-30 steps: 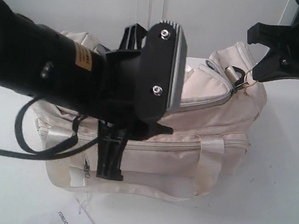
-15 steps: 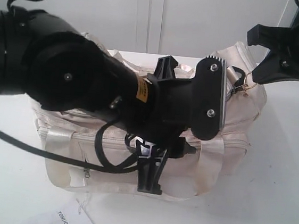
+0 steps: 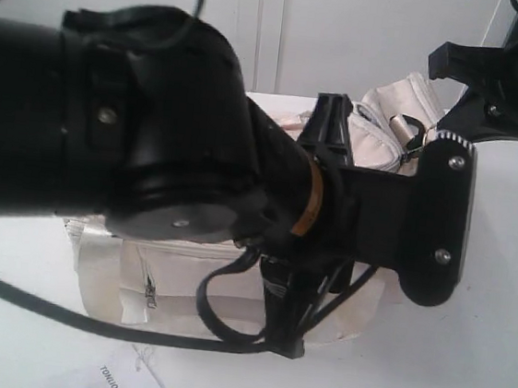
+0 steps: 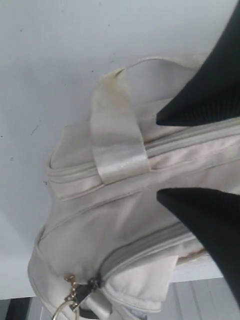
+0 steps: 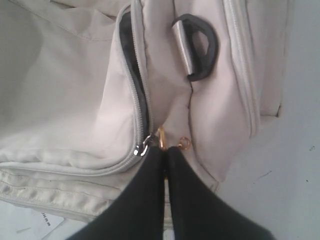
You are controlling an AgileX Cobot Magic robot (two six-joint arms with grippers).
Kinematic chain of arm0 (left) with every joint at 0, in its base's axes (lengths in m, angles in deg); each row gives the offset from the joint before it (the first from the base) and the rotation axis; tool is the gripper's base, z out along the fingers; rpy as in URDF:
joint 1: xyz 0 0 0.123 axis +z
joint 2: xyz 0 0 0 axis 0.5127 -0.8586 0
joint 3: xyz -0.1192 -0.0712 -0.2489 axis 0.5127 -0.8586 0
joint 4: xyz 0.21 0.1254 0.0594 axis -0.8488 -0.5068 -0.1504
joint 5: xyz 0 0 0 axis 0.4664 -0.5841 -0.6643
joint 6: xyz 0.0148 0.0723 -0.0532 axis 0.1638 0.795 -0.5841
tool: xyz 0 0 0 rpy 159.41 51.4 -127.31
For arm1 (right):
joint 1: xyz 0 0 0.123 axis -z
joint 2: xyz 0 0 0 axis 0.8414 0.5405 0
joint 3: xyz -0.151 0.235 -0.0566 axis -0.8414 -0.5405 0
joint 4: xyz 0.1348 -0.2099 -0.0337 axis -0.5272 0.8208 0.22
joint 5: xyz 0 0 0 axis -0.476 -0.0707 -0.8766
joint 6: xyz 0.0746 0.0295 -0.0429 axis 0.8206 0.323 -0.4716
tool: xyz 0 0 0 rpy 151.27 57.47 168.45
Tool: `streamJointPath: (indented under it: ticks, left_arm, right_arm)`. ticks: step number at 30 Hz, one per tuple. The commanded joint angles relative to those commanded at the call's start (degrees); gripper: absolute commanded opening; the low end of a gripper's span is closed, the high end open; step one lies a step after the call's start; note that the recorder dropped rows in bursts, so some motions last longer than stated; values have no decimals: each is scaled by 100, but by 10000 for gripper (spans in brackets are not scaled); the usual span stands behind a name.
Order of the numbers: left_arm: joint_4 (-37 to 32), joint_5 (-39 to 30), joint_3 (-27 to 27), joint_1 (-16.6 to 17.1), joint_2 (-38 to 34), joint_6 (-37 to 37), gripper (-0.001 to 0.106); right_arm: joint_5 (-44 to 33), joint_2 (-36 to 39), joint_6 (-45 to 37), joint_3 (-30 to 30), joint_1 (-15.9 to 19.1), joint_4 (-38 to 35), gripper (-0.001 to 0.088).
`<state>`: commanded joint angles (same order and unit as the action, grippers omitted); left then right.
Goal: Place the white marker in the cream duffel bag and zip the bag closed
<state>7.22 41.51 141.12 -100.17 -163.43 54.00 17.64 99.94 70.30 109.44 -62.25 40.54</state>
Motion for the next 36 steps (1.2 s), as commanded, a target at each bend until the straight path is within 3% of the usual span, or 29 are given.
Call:
streamJointPath:
  ticks: [3, 7, 10, 14, 16, 22, 36]
  left_arm:
    - [-372, 321, 0, 0, -233, -451, 511]
    - [-1889, 391, 0, 11, -583, -1665, 511]
    - [-2360, 397, 0, 41, -795, -2127, 511]
    - [-2385, 368, 0, 134, -983, -2188, 494]
    - [-2385, 368, 0, 134, -983, -2188, 432]
    - [-2385, 393, 0, 134, -983, -2188, 11]
    - [-2363, 393, 0, 134, -983, -2188, 0]
  right_arm:
    - [-13, 0, -12, 0, 0, 0, 0]
    - [-23, 0, -12, 0, 0, 0, 0]
    - [-23, 0, -12, 0, 0, 0, 0]
    - [-23, 0, -37, 0, 0, 0, 0]
    - [-13, 0, -37, 0, 0, 0, 0]
    - [39, 0, -140, 0, 0, 0, 0]
    - [1689, 318, -381, 0, 0, -49, 0]
